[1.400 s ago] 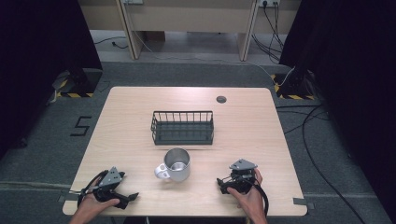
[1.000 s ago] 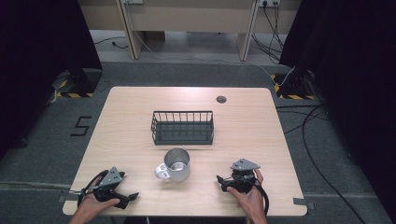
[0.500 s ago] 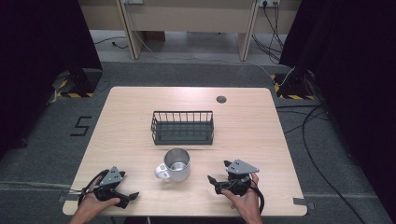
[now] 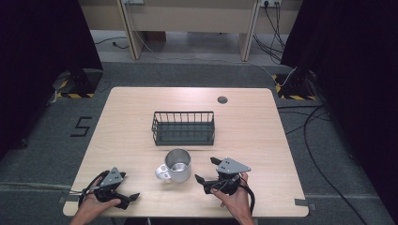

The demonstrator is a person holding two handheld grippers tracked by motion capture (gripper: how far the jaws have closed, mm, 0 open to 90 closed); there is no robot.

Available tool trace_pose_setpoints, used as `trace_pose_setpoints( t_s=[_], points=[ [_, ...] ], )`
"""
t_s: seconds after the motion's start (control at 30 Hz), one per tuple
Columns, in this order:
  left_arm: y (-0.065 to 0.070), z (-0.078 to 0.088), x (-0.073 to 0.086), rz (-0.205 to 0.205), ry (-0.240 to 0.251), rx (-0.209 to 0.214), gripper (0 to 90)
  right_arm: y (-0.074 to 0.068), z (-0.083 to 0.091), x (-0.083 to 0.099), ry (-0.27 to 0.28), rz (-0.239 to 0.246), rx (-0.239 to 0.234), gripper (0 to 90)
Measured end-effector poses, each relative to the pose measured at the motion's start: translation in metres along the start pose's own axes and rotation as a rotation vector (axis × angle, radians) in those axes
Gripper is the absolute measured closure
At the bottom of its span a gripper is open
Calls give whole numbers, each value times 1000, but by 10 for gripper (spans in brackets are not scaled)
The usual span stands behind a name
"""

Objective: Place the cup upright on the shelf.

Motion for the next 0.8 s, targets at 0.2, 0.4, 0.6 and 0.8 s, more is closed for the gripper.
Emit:
trace_pose_setpoints(
  t_s=[0.2,0.4,0.6,0.8],
  points=[
    [0,0,0,0,0,0,0,-5,-5,-5,19,5,-21,150],
    [0,0,0,0,0,0,0,-12,-11,-12,36,21,-42,151],
    [0,0,0,0,0,0,0,-19,-19,-21,70,22,-74,150],
    [0,0,0,0,0,0,0,-24,-27,-25,79,34,-89,150]
  ],
)
Point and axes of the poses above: each handheld gripper's, and its own axes: z roughly backward along the jaws, x roughly out of its underside, y roughly to its right, the point moved 8 cm from there along -z, roughly forward along the jaws, and after that the axes turned 5 degrees about -z, right-handed, at the moved point
